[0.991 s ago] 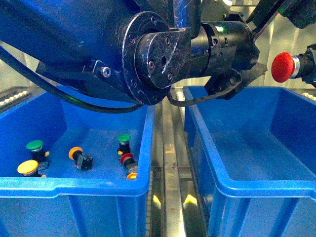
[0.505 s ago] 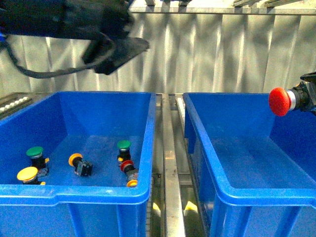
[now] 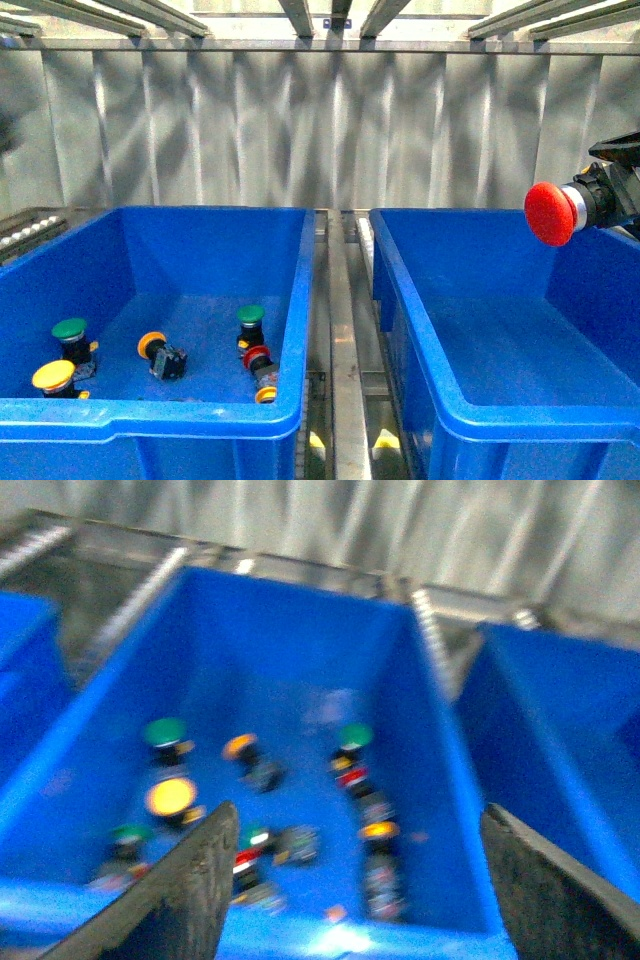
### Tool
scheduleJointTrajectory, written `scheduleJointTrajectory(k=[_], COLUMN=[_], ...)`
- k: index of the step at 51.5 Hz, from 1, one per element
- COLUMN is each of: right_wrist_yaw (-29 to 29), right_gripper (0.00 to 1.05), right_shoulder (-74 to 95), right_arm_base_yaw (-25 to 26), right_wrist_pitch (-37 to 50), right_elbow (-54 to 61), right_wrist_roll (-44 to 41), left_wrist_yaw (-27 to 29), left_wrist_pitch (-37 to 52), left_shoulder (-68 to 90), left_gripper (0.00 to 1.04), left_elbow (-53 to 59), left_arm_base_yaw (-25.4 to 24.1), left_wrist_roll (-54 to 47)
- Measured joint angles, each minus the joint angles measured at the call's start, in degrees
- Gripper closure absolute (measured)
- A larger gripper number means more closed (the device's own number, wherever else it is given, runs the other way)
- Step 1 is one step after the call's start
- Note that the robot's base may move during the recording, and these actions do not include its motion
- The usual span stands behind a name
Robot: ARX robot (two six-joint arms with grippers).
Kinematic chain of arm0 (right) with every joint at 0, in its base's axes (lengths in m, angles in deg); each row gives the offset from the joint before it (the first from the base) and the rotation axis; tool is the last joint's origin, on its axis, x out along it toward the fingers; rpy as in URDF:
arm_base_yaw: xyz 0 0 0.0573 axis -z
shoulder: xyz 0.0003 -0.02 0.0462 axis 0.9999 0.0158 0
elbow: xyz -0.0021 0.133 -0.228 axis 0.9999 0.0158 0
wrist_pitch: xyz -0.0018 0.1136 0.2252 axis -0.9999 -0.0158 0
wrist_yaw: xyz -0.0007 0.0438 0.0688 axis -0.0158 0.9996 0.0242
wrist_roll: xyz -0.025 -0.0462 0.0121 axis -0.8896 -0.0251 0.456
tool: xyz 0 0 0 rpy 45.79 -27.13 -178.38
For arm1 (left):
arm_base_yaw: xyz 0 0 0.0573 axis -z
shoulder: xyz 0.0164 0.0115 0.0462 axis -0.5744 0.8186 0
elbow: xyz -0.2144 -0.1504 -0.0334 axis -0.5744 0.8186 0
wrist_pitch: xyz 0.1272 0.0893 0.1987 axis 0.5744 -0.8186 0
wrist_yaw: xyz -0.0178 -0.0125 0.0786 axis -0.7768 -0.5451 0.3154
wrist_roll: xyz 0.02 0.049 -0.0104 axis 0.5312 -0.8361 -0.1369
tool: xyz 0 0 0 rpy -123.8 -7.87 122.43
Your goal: Pick red and yellow buttons and place in box
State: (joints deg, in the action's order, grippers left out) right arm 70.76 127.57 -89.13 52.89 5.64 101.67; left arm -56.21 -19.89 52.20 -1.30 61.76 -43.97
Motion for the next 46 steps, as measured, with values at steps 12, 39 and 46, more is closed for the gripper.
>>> scheduleJointTrajectory(k=[12, 39, 46], right_wrist_yaw=[-0.17, -1.29, -1.22], right_gripper=[0.62, 0.62, 0.62], right_shoulder=[-2.93, -11.45, -13.6], right_arm_base_yaw=[-1.4, -3.98, -4.0], right_wrist_pitch=[-0.42, -4.11, -5.29], right_elbow=[1.86, 7.63, 8.85], right_wrist_roll=[-1.7, -2.99, -3.34], left_wrist_yaw=[3.32, -9.27, -14.71], left_wrist_pitch=[-0.74, -10.73, -12.22], left_shoulder=[-19.8, -41.86, -43.41], left_gripper=[0.81, 1.02, 1.02], left_elbow=[20.37, 31.06, 31.06], left_arm_base_yaw=[1.77, -9.68, -15.28], left_wrist_roll=[-6.84, -7.78, -7.78])
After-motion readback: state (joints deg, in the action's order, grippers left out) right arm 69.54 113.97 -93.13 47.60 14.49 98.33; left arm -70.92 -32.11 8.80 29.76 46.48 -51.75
